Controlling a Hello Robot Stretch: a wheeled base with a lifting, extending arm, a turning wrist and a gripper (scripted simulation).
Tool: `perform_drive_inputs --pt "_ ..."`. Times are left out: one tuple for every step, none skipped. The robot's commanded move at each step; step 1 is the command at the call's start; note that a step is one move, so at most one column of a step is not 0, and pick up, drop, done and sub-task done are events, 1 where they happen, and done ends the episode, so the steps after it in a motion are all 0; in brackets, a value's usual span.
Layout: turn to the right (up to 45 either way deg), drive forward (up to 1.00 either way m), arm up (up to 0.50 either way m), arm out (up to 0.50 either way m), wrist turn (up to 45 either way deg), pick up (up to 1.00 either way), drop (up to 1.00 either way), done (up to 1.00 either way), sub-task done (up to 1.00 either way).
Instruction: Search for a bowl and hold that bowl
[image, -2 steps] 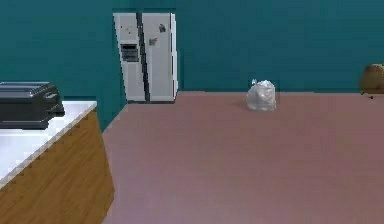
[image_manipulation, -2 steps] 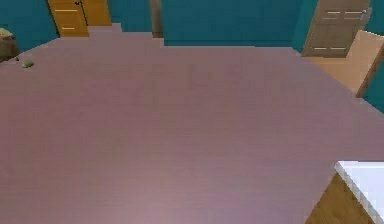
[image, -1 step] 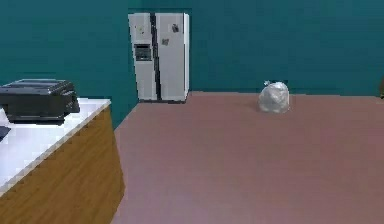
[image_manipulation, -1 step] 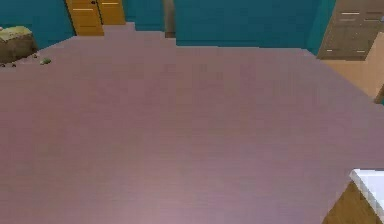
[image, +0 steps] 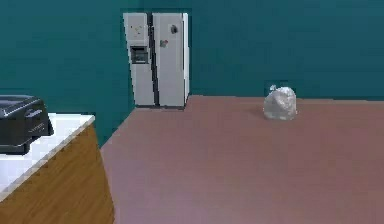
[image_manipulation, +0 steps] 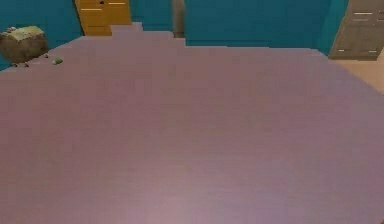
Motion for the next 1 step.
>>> perform_drive_inputs --pt "-45.0 0.0 0.0 0.0 0.0 0.0 0.0 0.0 0.0"
